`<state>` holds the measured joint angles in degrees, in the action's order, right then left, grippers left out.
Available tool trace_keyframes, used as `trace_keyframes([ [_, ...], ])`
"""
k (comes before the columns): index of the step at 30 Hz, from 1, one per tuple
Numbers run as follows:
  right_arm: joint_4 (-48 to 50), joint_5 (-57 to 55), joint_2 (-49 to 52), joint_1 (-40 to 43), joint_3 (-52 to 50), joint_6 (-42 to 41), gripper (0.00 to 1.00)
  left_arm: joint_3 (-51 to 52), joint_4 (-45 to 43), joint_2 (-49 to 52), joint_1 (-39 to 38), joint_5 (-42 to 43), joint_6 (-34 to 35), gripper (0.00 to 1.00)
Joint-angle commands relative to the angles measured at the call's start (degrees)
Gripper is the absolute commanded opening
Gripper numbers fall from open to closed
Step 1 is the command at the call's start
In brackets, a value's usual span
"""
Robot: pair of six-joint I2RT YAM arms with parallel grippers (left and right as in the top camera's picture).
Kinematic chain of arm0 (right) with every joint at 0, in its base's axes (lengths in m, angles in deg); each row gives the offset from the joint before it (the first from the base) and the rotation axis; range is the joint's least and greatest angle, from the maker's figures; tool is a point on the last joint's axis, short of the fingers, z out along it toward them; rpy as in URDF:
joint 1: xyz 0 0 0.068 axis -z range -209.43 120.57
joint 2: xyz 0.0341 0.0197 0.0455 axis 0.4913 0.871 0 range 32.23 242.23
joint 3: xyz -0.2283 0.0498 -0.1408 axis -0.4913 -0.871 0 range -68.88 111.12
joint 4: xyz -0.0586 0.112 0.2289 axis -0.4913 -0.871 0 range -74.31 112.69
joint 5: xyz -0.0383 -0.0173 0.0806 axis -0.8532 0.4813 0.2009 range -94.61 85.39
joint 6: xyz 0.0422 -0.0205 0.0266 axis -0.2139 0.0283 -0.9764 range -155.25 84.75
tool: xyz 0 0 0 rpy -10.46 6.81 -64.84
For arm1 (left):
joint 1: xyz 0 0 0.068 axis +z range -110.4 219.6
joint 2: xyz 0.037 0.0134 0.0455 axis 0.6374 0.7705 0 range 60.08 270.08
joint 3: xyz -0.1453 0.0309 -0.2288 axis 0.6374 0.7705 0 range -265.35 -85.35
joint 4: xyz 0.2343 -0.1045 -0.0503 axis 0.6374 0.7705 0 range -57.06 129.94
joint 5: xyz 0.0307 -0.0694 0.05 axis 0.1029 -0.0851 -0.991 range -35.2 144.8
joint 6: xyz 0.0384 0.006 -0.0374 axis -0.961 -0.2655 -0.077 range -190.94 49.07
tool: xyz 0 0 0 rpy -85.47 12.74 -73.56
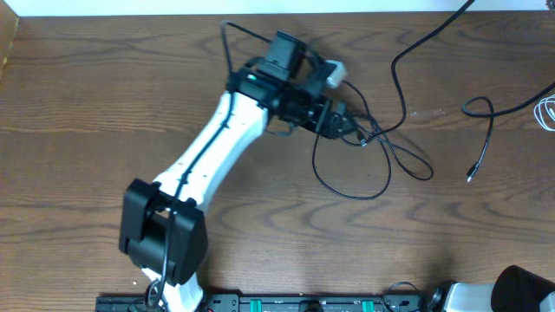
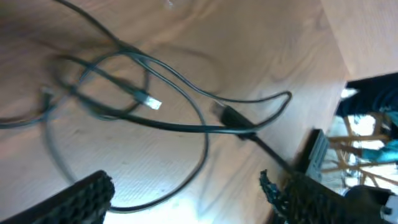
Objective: Untangle cables
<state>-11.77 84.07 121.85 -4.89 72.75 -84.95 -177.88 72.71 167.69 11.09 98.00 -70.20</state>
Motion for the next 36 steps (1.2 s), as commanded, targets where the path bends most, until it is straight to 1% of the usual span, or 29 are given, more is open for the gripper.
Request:
trace_keyframes([
  [1,0.20,0.85,0.00,0.35,0.22,-0.87,0.01,-0.37,-1.86,4.50,-3.15,-4.37,6.67,0.73],
  [2,0.20,0.85,0.00,0.35,0.22,-0.85,0.01,-0.37,-2.25,5.60,-3.89,-5.60,7.89,0.69],
  [3,0.20,0.85,0.00,0.35,0.22,-0.85,0.01,-0.37,-2.60,6.49,-4.46,-6.16,8.24,0.67],
  [6,0.20,0.85,0.00,0.35,0.22,-0.85,0.01,-0.37,-5.46,9.62,-6.10,-6.47,8.63,0.65],
  [11,0.20,0.85,0.00,0.35,0.22,-0.85,0.01,-0.37,-19.15,12.02,-6.34,-7.30,10.88,0.65],
  [14,0.20,0.85,0.00,0.35,0.22,-0.81,0.01,-0.39,-27.45,11.26,-4.96,-12.37,13.66,0.66],
  [16,0.17,0.85,0.00,0.35,0.22,0.20,0.01,-0.39,-33.20,10.19,-2.86,-17.88,16.74,0.67],
  [17,0.11,0.85,0.00,0.35,0.22,0.50,0.01,-0.39,-34.91,9.86,-2.01,-19.39,17.86,0.70],
  [18,0.07,0.85,0.00,0.35,0.20,0.55,0.01,-0.39,-36.92,9.55,-0.92,-20.94,19.23,0.71],
  [22,-0.09,0.85,0.02,0.35,-0.04,1.16,0.01,-0.39,-43.30,9.18,3.23,-22.47,25.24,0.73],
  [24,-0.42,0.85,0.02,0.35,-0.09,1.75,0.01,-0.39,-43.80,9.18,5.03,-21.24,28.59,0.73],
  [27,-1.88,0.85,0.02,0.35,-0.11,3.48,0.01,-0.39,-43.10,9.18,6.29,-12.57,28.06,0.73],
  [29,-2.69,0.85,0.11,0.35,-0.11,4.44,0.01,-0.37,-41.51,9.18,6.14,-6.78,25.62,0.73],
  [31,-2.73,0.85,0.31,0.35,-0.11,4.57,0.01,-0.37,-38.60,9.18,5.44,0.83,20.81,0.73],
  [33,-2.86,0.85,0.55,0.35,-0.11,4.57,0.01,-0.37,-33.35,9.18,4.52,5.42,17.27,0.74],
  [34,-2.86,0.85,0.61,0.35,-0.11,4.57,0.01,-0.37,-30.95,9.18,4.11,6.08,16.17,0.74],
  [36,-2.86,0.85,0.68,0.35,-0.11,4.55,0.01,-0.37,-24.26,9.18,2.99,6.29,12.22,0.79],
])
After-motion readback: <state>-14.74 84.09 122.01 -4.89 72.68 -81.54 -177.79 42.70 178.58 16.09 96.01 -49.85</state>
